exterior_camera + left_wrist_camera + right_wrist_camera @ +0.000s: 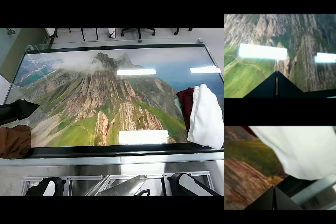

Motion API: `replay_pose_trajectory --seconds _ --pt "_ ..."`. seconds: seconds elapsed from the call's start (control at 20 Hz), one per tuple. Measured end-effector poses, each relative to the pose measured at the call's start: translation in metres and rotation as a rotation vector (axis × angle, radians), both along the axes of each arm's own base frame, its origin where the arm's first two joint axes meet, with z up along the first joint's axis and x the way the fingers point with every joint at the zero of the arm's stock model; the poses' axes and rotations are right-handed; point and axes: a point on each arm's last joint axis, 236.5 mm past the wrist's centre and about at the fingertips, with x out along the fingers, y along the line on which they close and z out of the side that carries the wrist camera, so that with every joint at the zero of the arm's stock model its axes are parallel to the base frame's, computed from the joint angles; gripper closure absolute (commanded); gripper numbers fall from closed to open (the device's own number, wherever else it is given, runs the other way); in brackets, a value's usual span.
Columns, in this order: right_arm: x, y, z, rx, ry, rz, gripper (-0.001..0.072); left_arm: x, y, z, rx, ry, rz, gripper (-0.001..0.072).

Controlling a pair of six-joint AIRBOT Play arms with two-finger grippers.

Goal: Fold the shirts.

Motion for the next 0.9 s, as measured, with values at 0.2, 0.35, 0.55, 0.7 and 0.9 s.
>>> replay_pose_trajectory --seconds 0.2,0.35,0.55,0.7,0.9 --pt "0.048 0.109 -0.001 0.030 -0.134 0.287 0.0695 -0.004 -0.022 -0.009 -0.017 0.021 -0.056 0.0693" --pt "0.043 0.218 -0.032 0.069 -0.176 0.530 0.0695 -0.016 -0.061 -0.040 -0.060 0.082 -0.135 0.0693" --pt "0.007 0.321 -0.080 0.114 -0.202 0.723 0.0694 -0.041 -0.115 -0.088 -0.101 0.166 -0.240 0.0692" --pt "-0.011 0.359 -0.094 0.136 -0.223 0.792 0.0694 -0.049 -0.139 -0.100 -0.120 0.170 -0.275 0.0693" --pt "-0.031 0.380 -0.102 0.181 -0.190 0.829 0.0694 -0.053 -0.150 -0.105 -0.128 0.168 -0.289 0.0693"
